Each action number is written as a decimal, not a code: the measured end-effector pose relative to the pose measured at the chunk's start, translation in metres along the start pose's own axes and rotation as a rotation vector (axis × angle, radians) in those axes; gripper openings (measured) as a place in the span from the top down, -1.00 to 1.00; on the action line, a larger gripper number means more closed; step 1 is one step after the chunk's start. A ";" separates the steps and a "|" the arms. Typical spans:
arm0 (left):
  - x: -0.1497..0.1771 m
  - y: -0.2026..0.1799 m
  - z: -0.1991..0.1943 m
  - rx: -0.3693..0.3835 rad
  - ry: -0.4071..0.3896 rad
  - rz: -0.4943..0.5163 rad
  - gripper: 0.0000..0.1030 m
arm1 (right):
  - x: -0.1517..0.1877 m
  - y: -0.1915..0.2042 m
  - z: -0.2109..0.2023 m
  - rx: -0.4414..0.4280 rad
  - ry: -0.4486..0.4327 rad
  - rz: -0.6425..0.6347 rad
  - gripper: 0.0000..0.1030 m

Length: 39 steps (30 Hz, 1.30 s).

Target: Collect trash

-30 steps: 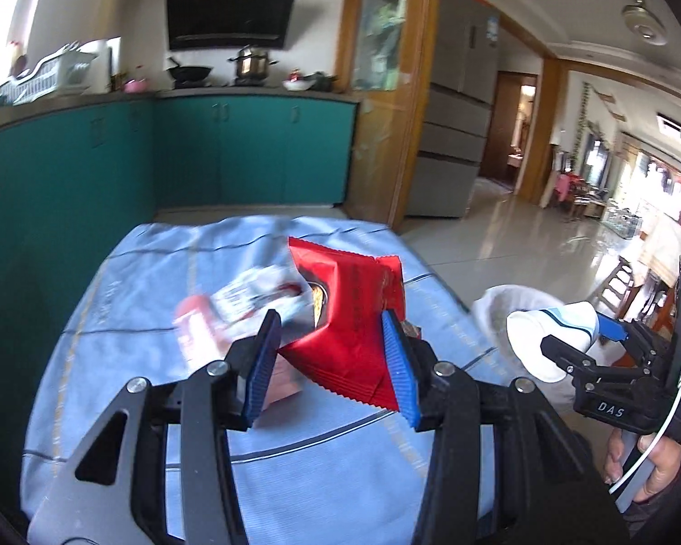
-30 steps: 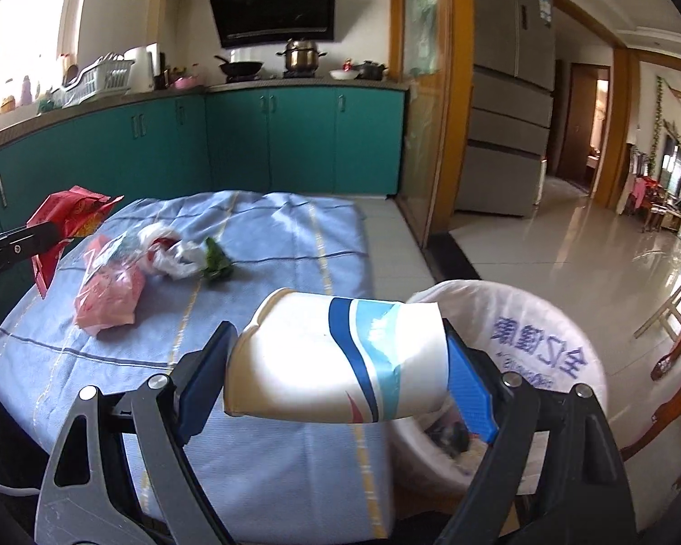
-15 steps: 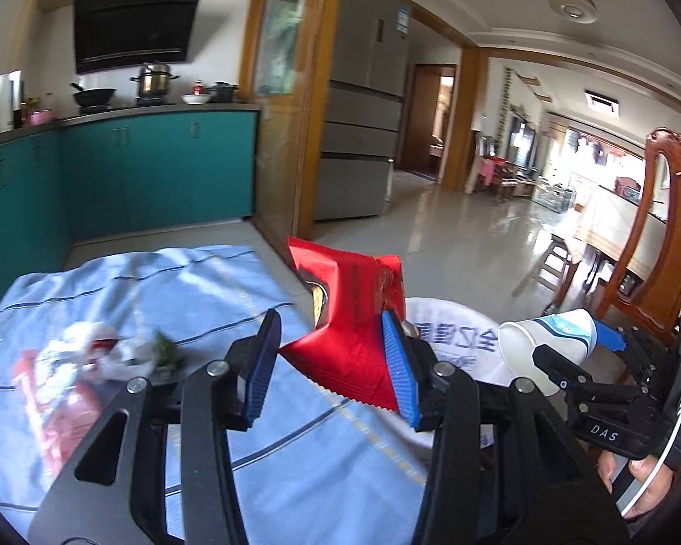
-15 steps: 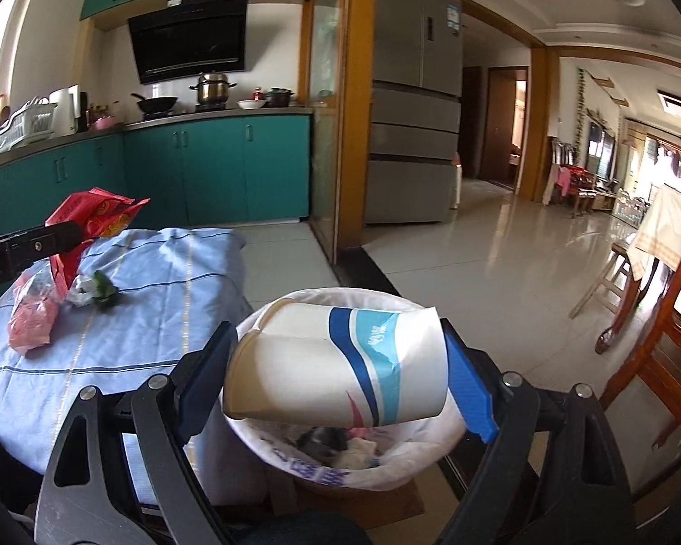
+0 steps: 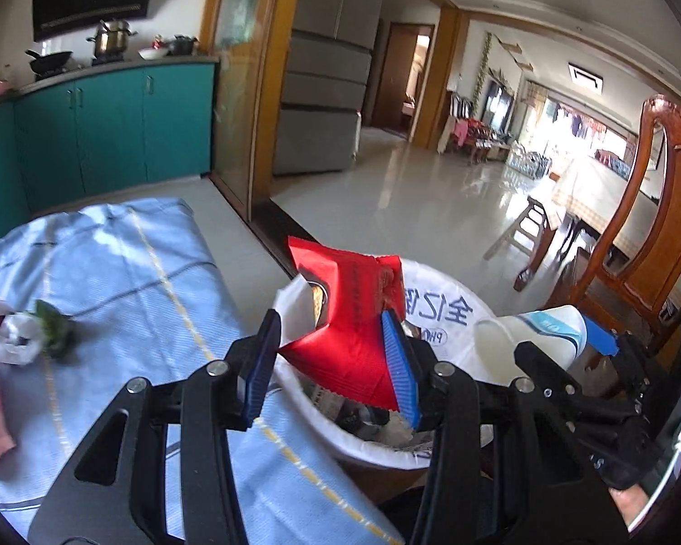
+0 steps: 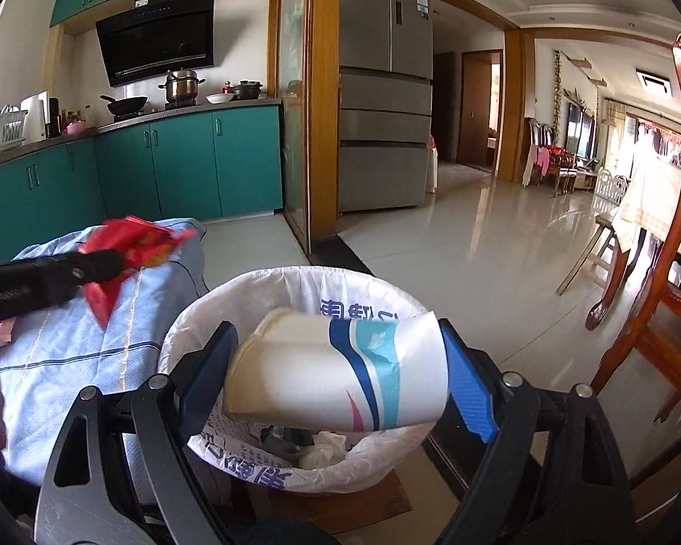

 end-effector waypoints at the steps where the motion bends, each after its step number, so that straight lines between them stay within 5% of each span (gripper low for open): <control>1: 0.001 -0.004 0.007 0.005 0.008 0.005 0.09 | 0.000 -0.001 0.003 -0.001 0.002 0.004 -0.65; 4: 0.007 -0.016 0.028 0.024 0.052 0.038 -0.03 | 0.001 -0.003 0.008 0.005 0.004 0.012 -0.65; 6: 0.009 -0.017 0.034 0.022 0.069 0.033 -0.28 | 0.000 -0.003 0.012 0.008 0.006 0.011 -0.65; 12: 0.004 0.016 0.019 -0.035 0.035 -0.007 -0.63 | 0.003 -0.002 0.026 0.011 0.030 0.001 -0.65; 22: 0.016 0.146 -0.071 -0.340 -0.090 -0.095 -0.74 | -0.002 0.039 0.038 -0.006 0.059 -0.077 -0.74; 28: 0.049 0.252 -0.109 -0.532 -0.039 -0.239 -0.76 | -0.013 0.101 0.037 -0.132 0.058 -0.131 -0.75; 34: 0.081 0.316 -0.121 -0.507 0.027 -0.447 -0.76 | -0.024 0.189 0.036 -0.293 0.059 -0.203 -0.75; 39: 0.096 0.312 -0.092 -0.436 0.110 -0.399 -0.76 | -0.032 0.241 0.027 -0.365 0.049 -0.247 -0.75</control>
Point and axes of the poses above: each gripper's, at about its wrist camera, not at the fingertips, and z roughly the way its jaws point, y to its left, x to its underside, the point moved 9 cm from there along z, roughly the way its jaws point, and after that the axes turned 8 degrees about -x, right-handed, at the moved point
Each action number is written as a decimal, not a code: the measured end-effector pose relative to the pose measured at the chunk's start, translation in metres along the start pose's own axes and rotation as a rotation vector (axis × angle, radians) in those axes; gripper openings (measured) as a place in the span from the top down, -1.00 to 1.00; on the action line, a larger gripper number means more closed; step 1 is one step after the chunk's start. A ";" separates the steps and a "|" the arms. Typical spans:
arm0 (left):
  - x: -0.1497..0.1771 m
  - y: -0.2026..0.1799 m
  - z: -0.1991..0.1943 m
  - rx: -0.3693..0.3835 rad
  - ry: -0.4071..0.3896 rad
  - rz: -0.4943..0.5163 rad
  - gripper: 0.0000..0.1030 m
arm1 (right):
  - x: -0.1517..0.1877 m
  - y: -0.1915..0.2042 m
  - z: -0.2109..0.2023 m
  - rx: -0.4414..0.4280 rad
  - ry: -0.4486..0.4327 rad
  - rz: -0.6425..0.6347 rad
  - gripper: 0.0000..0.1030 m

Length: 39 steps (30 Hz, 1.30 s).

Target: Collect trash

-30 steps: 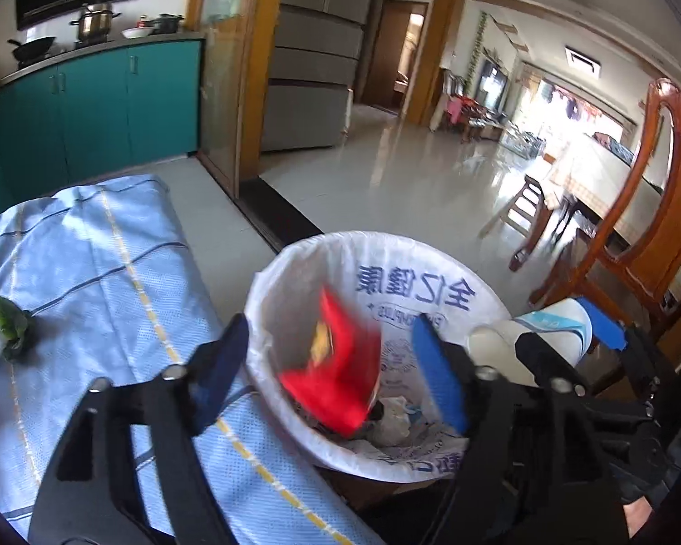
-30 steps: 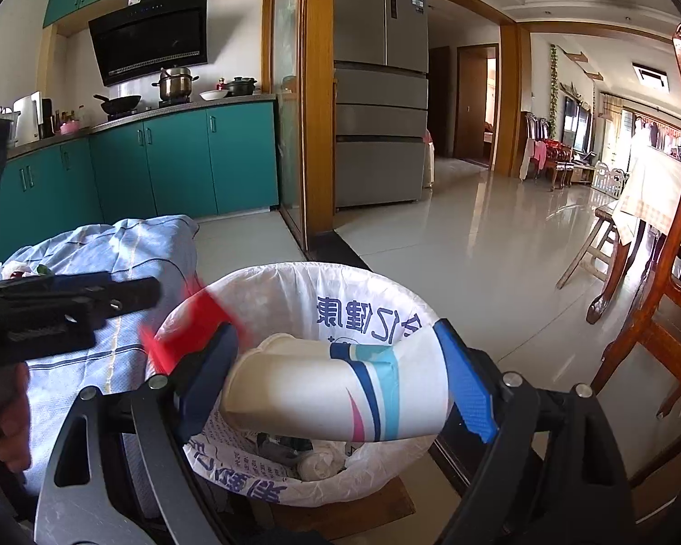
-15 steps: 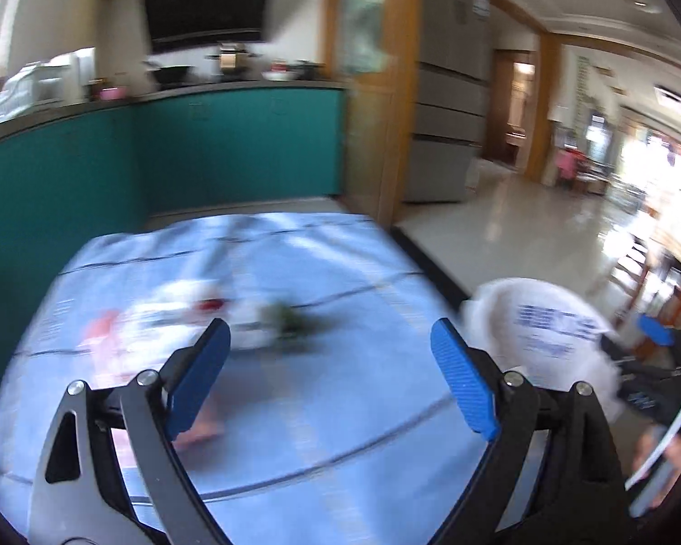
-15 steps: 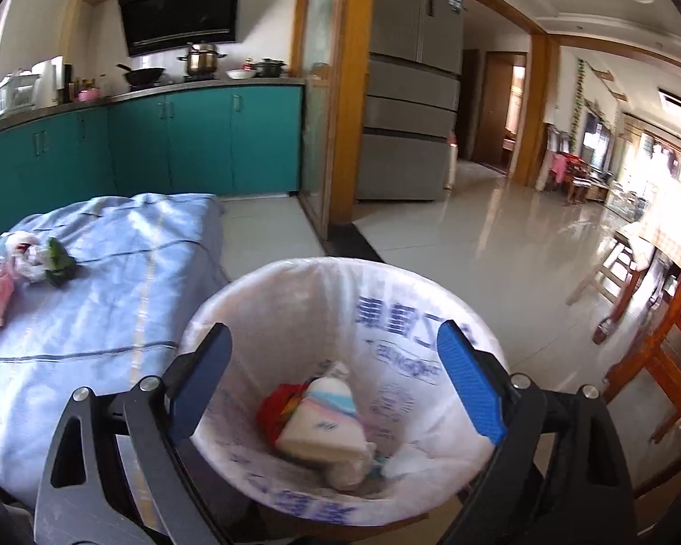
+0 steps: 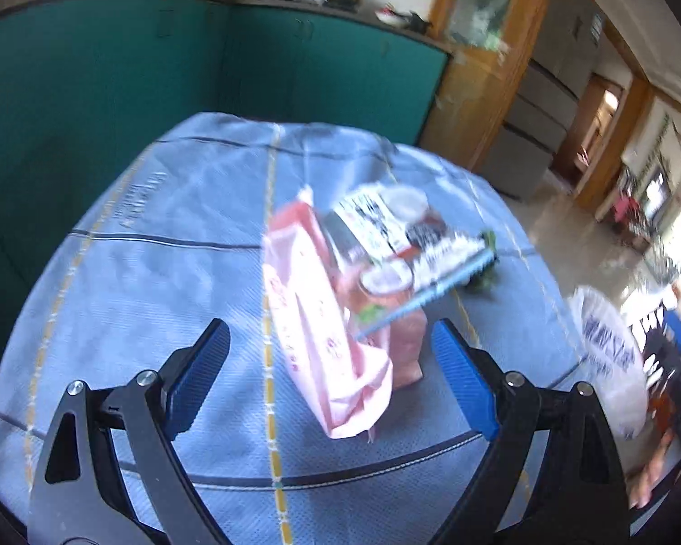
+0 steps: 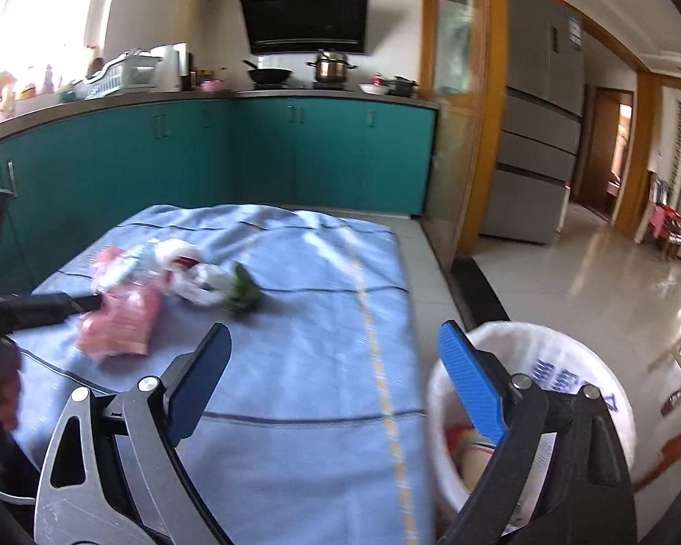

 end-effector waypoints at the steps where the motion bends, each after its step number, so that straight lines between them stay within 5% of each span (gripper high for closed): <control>1: 0.003 -0.002 0.004 0.002 0.007 0.013 -0.76 | -0.002 0.006 0.002 -0.008 0.002 -0.003 -0.75; 4: 0.009 -0.006 0.018 0.026 0.032 0.018 -0.71 | -0.005 0.019 0.004 -0.021 0.015 -0.018 -0.75; 6: 0.013 -0.007 0.026 0.058 0.059 0.014 -0.07 | -0.003 0.026 0.006 -0.024 0.026 -0.032 -0.75; 11: 0.019 0.003 0.012 0.095 0.049 0.043 0.13 | 0.003 0.043 0.017 -0.056 0.060 -0.031 -0.75; 18: 0.060 0.023 -0.036 0.061 0.053 0.207 -0.01 | 0.000 0.088 0.034 -0.159 0.078 -0.051 -0.75; 26: 0.066 0.083 -0.049 -0.013 0.059 0.115 -0.29 | 0.005 0.163 0.073 -0.354 0.156 -0.103 -0.80; 33: 0.055 0.094 -0.059 -0.009 0.021 0.091 -0.52 | 0.032 0.194 0.117 -0.350 0.301 -0.212 -0.81; 34: 0.054 0.095 -0.059 -0.008 0.019 0.087 -0.53 | 0.035 0.193 0.118 -0.354 0.309 -0.209 -0.75; 35: 0.052 0.097 -0.060 -0.004 0.017 0.079 -0.54 | 0.037 0.192 0.118 -0.363 0.319 -0.199 -0.46; 38: 0.049 0.097 -0.057 0.015 0.021 0.050 -0.56 | 0.042 0.179 0.111 -0.363 0.319 -0.156 -0.29; 39: 0.048 0.096 -0.057 0.024 0.023 0.039 -0.56 | 0.044 0.174 0.106 -0.352 0.314 -0.143 -0.08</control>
Point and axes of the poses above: each gripper's, at about its wrist camera, not at the fingertips, and z roughly the way its jaws point, y to its left, x to its underside, the point moved 9 cm from there along z, roughly the way its jaws point, and after that the axes turned 8 degrees about -x, right-handed, at the moved point
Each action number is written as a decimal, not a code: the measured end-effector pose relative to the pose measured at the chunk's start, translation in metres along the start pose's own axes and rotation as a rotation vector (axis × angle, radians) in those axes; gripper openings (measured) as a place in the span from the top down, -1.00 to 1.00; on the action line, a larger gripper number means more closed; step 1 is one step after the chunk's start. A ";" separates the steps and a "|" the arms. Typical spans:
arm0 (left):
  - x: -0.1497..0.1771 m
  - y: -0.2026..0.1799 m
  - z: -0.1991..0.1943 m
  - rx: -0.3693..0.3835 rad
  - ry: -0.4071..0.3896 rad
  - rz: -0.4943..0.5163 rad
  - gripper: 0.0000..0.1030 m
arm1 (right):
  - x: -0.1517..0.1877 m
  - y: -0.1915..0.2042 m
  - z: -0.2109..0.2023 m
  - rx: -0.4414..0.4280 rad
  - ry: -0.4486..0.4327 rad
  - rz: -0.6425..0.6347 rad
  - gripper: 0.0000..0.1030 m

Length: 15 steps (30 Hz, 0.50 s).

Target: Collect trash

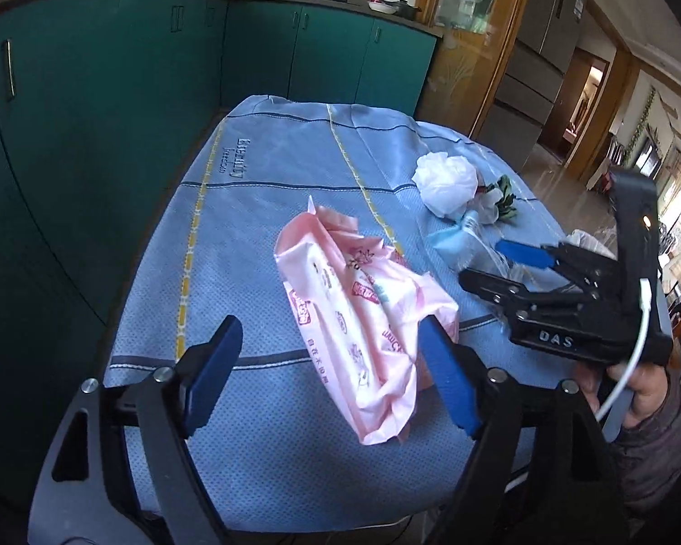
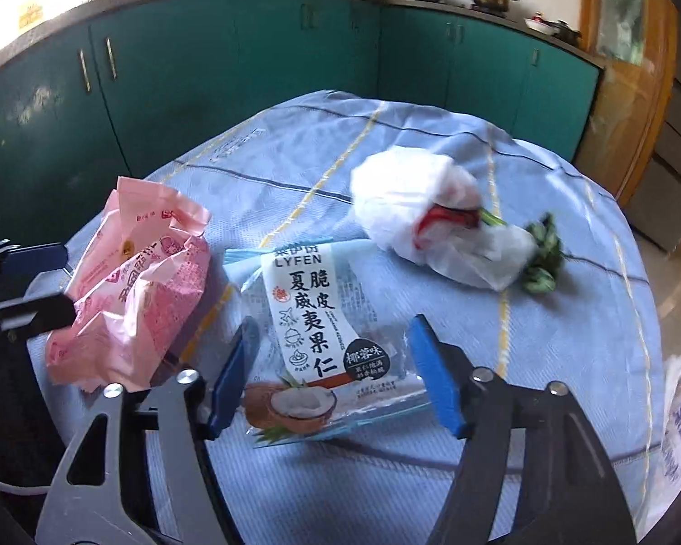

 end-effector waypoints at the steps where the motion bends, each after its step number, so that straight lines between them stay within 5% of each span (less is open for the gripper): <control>1: -0.002 -0.002 0.002 0.009 0.001 -0.004 -0.57 | 0.003 -0.006 -0.005 0.014 -0.003 0.015 0.11; 5: -0.006 -0.017 0.013 0.024 0.020 -0.004 -0.65 | 0.023 -0.043 -0.044 0.140 -0.039 0.123 0.11; 8: -0.007 -0.031 0.026 0.032 0.049 0.006 -0.66 | 0.037 -0.059 -0.067 0.132 -0.061 0.184 0.05; 12: -0.011 -0.056 0.040 0.025 0.046 0.071 -0.65 | 0.049 -0.075 -0.091 0.154 -0.101 0.208 -0.54; 15: -0.014 -0.074 0.045 0.035 0.034 0.120 -0.46 | 0.054 -0.085 -0.097 0.179 -0.109 0.220 -0.69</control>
Point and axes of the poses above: each gripper's, at about its wrist camera, not at the fingertips, and z roughly the way its jaws point, y to its left, x to its underside, the point moved 9 cm from there along z, roughly the way its jaws point, and after that the axes turned 8 degrees about -x, right-handed, at the moved point
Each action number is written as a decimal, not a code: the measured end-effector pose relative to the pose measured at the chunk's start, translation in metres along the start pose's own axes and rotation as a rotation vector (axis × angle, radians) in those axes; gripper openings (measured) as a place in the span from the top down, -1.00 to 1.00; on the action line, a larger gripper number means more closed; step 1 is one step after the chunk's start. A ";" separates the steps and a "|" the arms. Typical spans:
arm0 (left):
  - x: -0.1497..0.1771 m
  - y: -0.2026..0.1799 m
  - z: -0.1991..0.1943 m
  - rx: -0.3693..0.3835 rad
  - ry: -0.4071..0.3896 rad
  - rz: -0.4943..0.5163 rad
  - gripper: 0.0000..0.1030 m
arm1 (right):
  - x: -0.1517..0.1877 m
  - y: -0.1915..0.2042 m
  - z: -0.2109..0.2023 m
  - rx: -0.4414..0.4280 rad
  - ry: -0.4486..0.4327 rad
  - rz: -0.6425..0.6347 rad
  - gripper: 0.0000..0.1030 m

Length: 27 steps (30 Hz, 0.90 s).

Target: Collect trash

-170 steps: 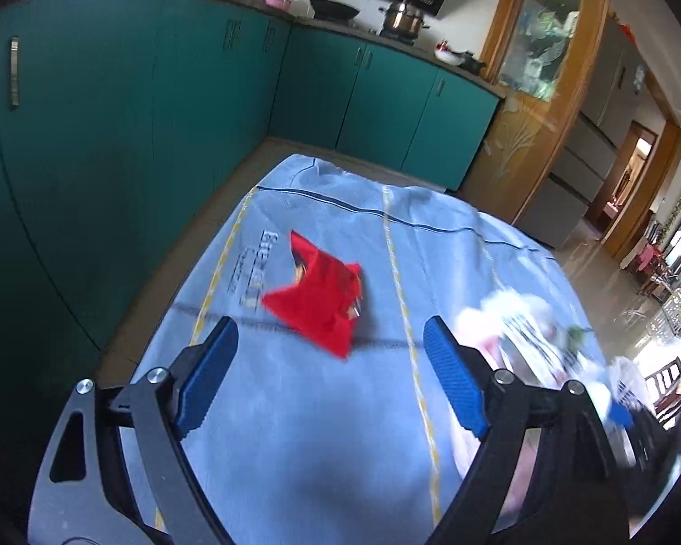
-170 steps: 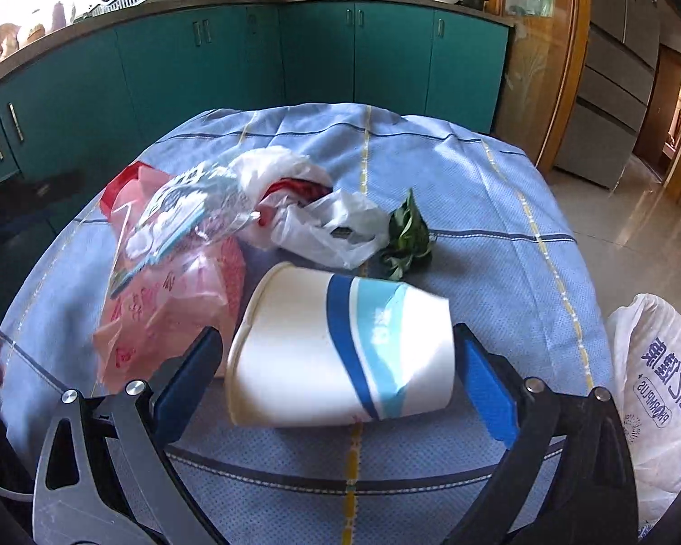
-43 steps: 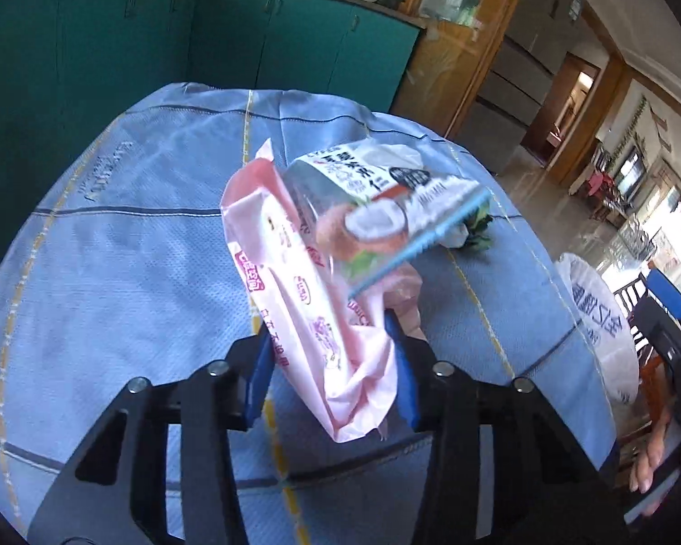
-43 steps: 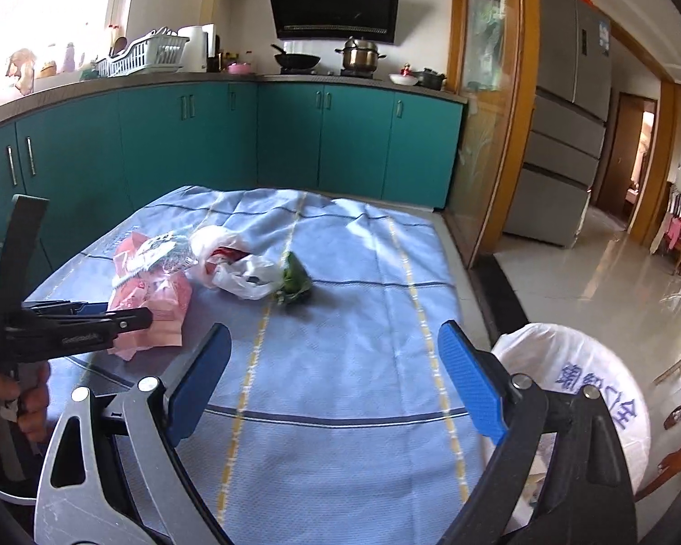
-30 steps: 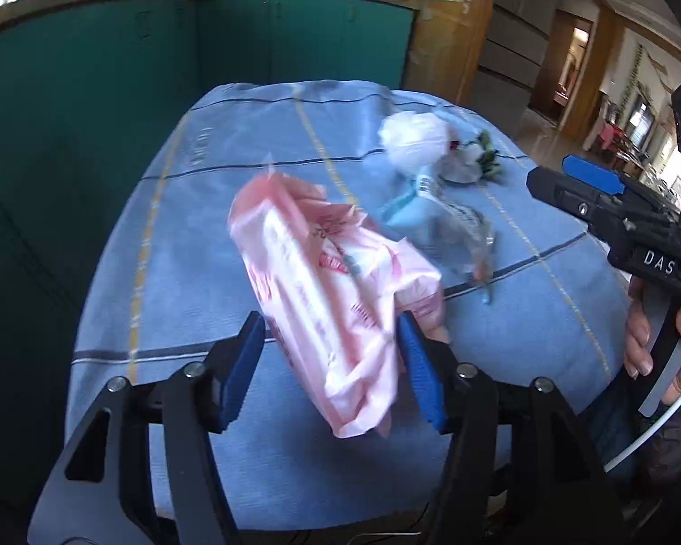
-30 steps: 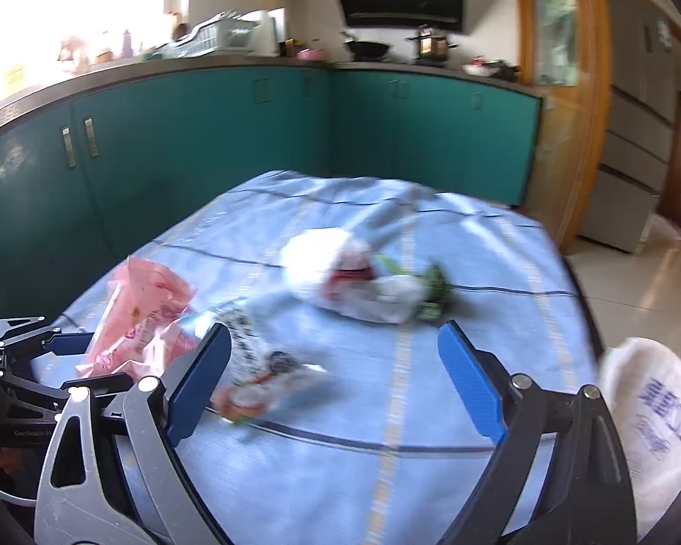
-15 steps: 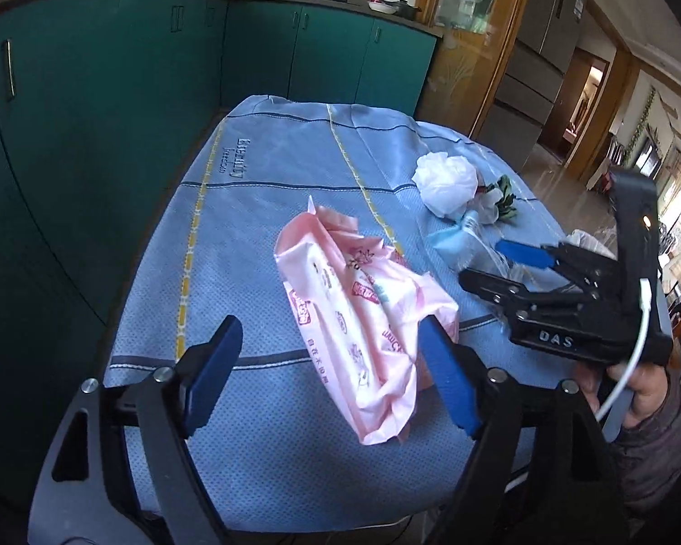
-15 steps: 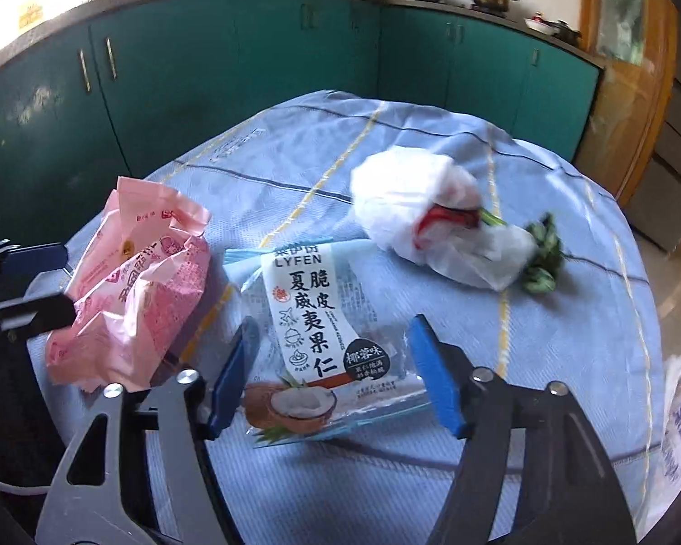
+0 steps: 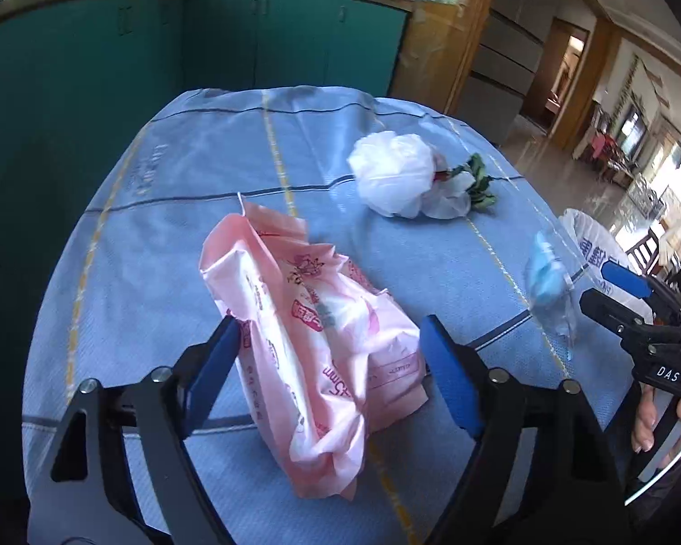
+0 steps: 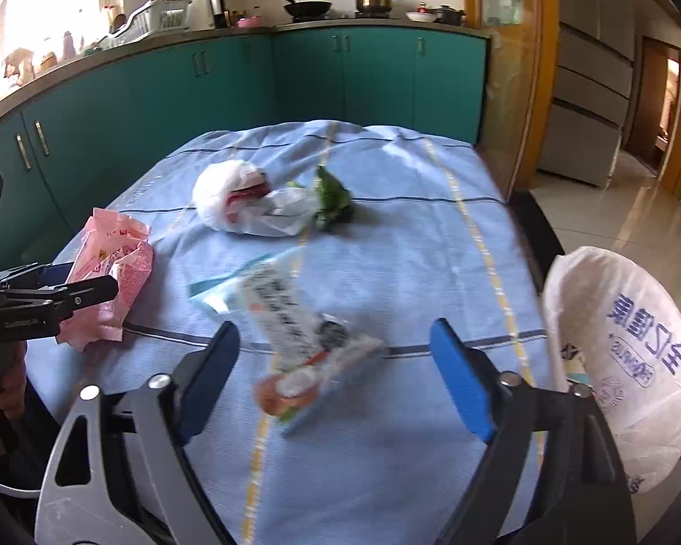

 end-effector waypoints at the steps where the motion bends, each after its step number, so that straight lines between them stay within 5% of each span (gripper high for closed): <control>1: -0.002 -0.007 0.001 0.013 -0.004 0.020 -0.42 | 0.001 -0.003 0.002 -0.004 0.004 0.008 -0.70; 6: -0.006 -0.018 -0.007 0.019 -0.013 0.061 -0.40 | 0.002 0.000 0.010 -0.040 0.021 0.013 -0.72; 9: -0.010 -0.003 -0.011 -0.005 -0.019 0.016 -0.58 | 0.000 0.007 0.018 -0.054 0.027 -0.007 -0.72; 18: -0.009 0.013 -0.005 0.014 0.028 -0.075 -0.66 | -0.006 0.038 0.060 -0.115 0.104 -0.127 -0.78; 19: -0.010 0.012 -0.004 0.016 0.030 -0.079 -0.66 | -0.006 0.040 0.061 -0.125 0.107 -0.133 -0.76; 21: -0.013 0.010 -0.001 0.020 0.038 -0.087 -0.67 | -0.004 0.047 0.061 -0.141 0.116 -0.148 -0.35; 27: -0.017 -0.009 0.010 0.022 0.068 -0.065 -0.72 | 0.001 0.033 0.050 -0.078 0.098 -0.105 -0.31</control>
Point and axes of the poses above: each gripper's, at about its wrist camera, not at the fingertips, and z roughly the way its jaws point, y to its left, x to its underside, the point moved 9 cm from there along z, roughly the way its jaws point, and after that the axes turned 8 degrees about -x, right-handed, at the moved point
